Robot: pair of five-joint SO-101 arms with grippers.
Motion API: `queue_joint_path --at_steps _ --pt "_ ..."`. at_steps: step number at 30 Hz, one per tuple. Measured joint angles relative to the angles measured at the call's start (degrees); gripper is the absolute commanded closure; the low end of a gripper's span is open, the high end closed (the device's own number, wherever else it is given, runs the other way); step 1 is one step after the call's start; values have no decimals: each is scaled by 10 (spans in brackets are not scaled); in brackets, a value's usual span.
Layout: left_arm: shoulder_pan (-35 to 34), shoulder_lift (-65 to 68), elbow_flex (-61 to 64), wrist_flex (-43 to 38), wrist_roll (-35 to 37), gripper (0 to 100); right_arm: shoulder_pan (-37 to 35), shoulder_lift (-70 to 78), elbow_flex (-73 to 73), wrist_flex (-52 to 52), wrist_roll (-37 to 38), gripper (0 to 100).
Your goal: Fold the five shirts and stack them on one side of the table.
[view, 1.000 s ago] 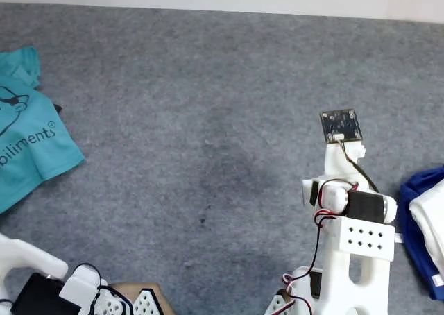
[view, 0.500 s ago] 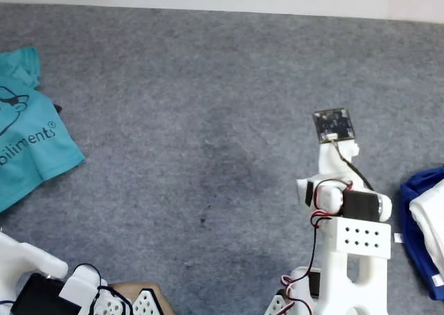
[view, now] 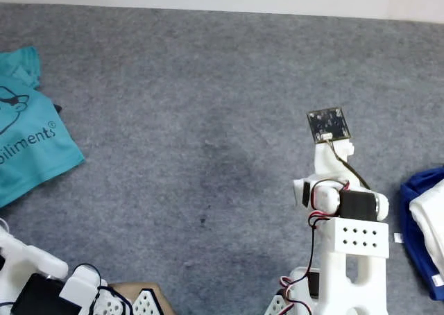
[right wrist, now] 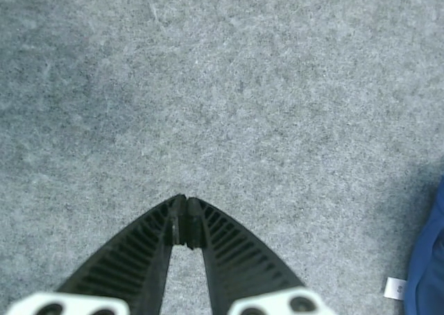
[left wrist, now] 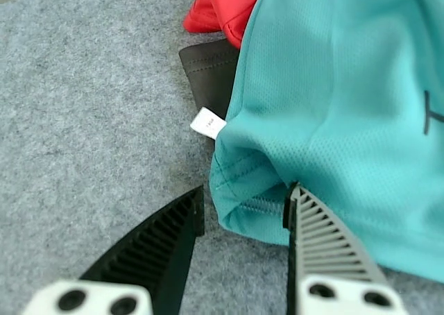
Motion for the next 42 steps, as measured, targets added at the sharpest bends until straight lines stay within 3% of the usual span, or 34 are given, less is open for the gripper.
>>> queue_joint_path --at_steps 8,18,21,28,33,39,42 --pt "0 0 105 -146 0 800 0 0 0 0 0 992" --pt "0 0 111 -162 -1 800 0 0 0 0 -1 992" --pt "0 0 91 -140 -1 800 0 0 0 0 -1 992" --pt "0 118 -73 24 1 800 0 0 0 0 -1 992" --pt "0 216 -156 35 1 800 0 0 0 0 -1 992" --pt "1 231 -171 35 2 801 0 0 0 0 -1 992" --pt "2 235 -171 35 2 870 0 0 0 0 -1 992"
